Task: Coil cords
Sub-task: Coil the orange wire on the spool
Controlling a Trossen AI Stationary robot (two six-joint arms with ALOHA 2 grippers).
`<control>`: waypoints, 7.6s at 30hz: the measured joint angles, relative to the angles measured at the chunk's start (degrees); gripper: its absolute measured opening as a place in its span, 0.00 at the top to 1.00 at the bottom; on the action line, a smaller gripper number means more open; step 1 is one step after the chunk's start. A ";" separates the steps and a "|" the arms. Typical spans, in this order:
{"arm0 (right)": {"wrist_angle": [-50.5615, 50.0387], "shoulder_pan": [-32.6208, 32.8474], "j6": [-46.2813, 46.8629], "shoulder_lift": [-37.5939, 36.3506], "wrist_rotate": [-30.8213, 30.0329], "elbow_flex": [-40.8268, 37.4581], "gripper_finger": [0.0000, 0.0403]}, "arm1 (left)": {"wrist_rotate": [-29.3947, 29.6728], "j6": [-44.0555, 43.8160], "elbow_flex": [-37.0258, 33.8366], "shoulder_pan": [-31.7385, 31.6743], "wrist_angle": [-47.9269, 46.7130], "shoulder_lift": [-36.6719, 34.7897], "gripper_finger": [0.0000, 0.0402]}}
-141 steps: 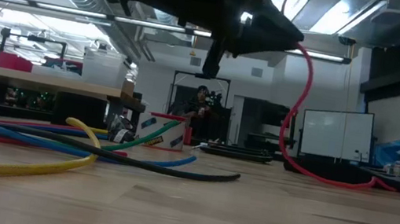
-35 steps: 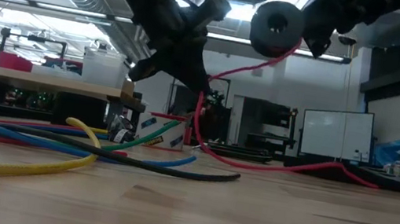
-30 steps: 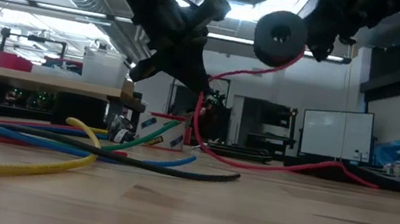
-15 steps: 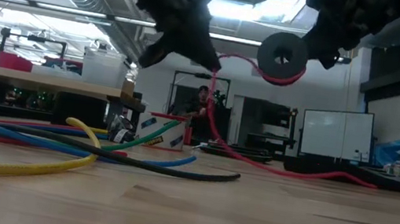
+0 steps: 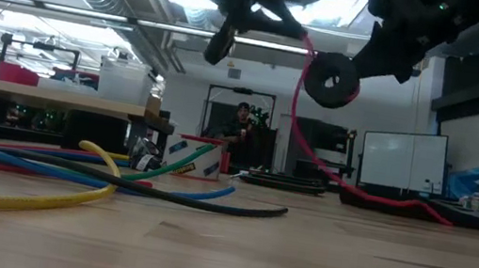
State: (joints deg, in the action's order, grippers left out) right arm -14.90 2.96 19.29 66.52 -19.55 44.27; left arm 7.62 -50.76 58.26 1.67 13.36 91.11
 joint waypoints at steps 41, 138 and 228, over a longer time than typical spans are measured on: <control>34.28 -1.60 -0.02 5.61 1.42 0.00 0.99 | 24.66 14.32 0.04 11.23 0.93 4.00 1.00; 28.45 -4.18 -4.74 -1.64 17.15 0.04 0.99 | 40.35 16.17 -0.02 22.17 11.86 13.19 0.89; 22.46 -4.11 -8.00 -1.57 21.42 0.04 0.99 | 1.92 13.22 0.00 12.92 51.57 24.39 0.89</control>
State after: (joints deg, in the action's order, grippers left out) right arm 7.55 -1.15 11.29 64.95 1.87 44.31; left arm 9.54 -37.54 58.26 14.59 64.94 115.50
